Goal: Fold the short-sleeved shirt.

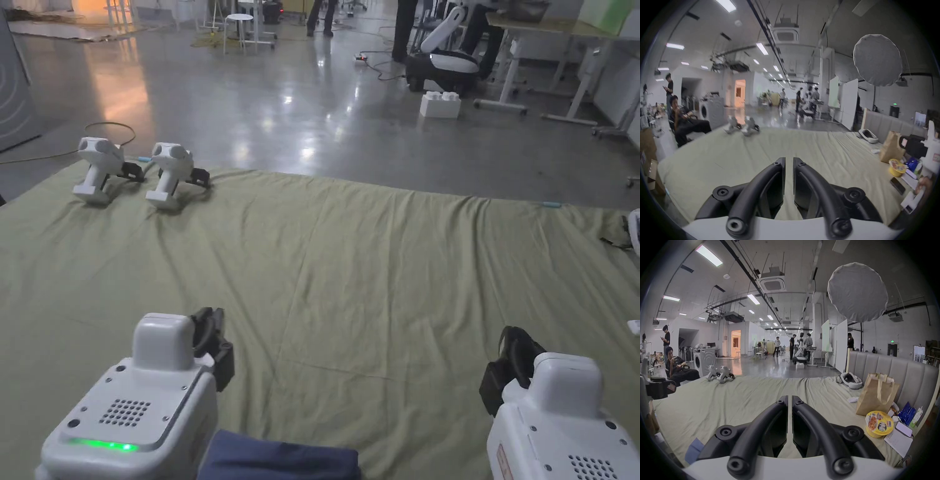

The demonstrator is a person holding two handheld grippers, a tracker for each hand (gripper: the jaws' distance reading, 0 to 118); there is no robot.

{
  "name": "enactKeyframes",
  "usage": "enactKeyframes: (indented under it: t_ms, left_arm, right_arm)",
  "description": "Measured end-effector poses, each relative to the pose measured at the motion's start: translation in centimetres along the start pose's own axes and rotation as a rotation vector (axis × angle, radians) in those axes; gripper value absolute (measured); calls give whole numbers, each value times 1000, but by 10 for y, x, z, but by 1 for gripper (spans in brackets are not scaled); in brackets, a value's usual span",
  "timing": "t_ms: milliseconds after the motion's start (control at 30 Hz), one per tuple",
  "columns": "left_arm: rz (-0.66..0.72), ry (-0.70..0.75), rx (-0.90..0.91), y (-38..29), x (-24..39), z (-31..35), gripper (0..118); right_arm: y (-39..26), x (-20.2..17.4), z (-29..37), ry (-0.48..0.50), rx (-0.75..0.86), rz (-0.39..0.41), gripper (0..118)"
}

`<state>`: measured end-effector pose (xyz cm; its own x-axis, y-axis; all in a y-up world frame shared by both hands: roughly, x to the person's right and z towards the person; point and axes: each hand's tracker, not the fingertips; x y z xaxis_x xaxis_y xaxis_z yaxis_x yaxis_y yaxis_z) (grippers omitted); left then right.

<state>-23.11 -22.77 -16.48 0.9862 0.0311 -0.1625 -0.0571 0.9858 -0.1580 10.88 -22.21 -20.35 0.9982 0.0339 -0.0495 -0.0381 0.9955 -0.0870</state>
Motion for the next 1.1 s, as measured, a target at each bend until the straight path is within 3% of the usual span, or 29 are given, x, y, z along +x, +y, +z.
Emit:
enactKeyframes:
  t_ms: [300,467,600,800,1033,1100]
  left_arm:
    - [-58,74,54,-7,-14,15,13]
    - [-63,55,3,-14,-27,19,13]
    - [-35,54,-85,-27,-43,17,13]
    - [17,21,-232,-54,-61,18,13]
    - [186,-92,-393,-78,-90,17,13]
    - [238,-142,-460,-84,-99,11,20]
  right_arm:
    - [4,0,10,-36,18,16,6]
    - [-15,-8,20,-4,-85,-18,6]
    - [-52,-41,33,134,-260,-46,6]
    - [-102,-115,37,332,-443,-17,6]
    - [-142,-154,14,340,-537,16,6]
    - [-158,-153,8,310,-606,20,6]
